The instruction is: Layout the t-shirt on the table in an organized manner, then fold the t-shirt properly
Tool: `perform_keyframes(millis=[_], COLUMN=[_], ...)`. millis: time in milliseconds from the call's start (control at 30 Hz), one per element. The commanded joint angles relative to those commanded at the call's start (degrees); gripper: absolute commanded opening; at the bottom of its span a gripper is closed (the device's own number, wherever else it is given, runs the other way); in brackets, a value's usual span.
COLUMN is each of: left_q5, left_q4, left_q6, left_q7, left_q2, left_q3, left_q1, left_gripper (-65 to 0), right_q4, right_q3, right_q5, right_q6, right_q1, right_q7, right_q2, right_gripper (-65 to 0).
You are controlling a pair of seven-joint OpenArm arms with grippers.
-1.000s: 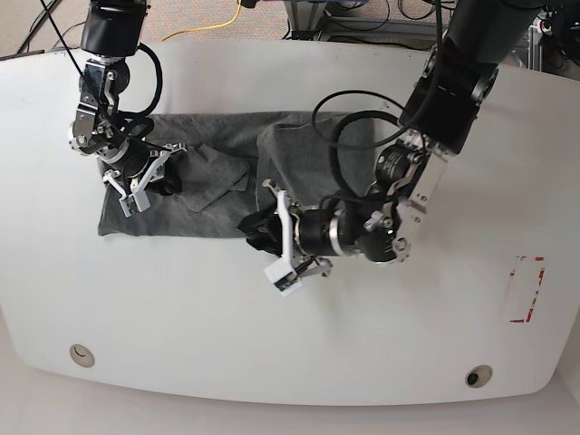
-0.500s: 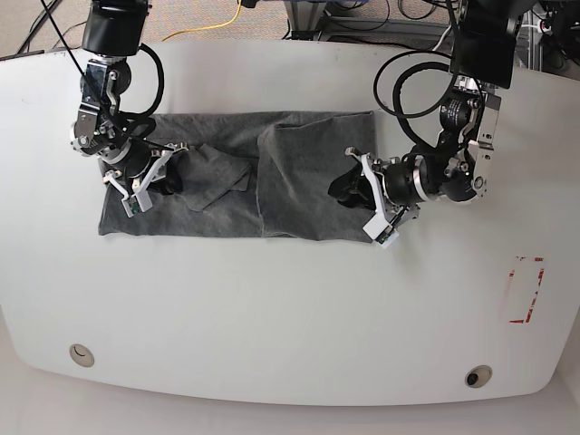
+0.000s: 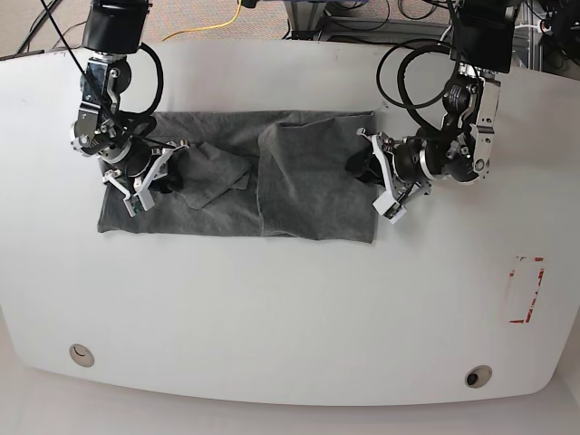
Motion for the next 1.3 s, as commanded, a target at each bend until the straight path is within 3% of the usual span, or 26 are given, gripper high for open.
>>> perform_keyframes(millis=[133, 233, 267, 567, 733, 1067, 1300], left_q5=[0.18, 0.18, 0.18, 0.18, 0.18, 0.18, 0.18], left_q4=[-0.62, -0.70, -0.70, -0.70, -0.70, -0.70, -0.44], left_q6=[-1.67, -1.93, -1.93, -1.93, -2.02, -2.02, -2.02], left_q7=[0.00, 0.00, 0.00, 0.00, 0.00, 0.00, 0.00], left_q2=[-0.26, -0.53, -1.05, -2.11, -3.52, -3.60, -3.60], left_q3=[0.00, -0.09, -0.09, -0.09, -0.09, -0.09, -0.09], left_q1=[-0.09, -0.09, -0.09, -0.09, -0.09, 0.00, 0.00], left_gripper=[-53.2, -53.2, -53.2, -53.2, -53.2, -53.2, -53.2], right_q4=[6.51, 12.66, 14.77, 19.16, 14.77, -3.34, -9.76], right_q3=[2.02, 6.07, 8.00, 24.00, 31.65, 35.78, 35.43], right_q5=[0.26, 0.26, 0.26, 1.49, 5.01, 19.34, 27.96], right_q6=[0.00, 0.00, 0.00, 0.00, 0.00, 0.00, 0.00], right_q1=[0.09, 0.35, 1.05, 8.09, 11.08, 8.88, 5.36], right_q7=[-4.13, -6.95, -8.26, -23.30, -30.15, -31.65, -31.38], right_q2=[-0.44, -3.43, -4.40, -5.63, -3.52, 1.76, 1.85], right_gripper=[-20.0, -2.7, 0.0, 0.0, 0.0, 0.0, 0.0])
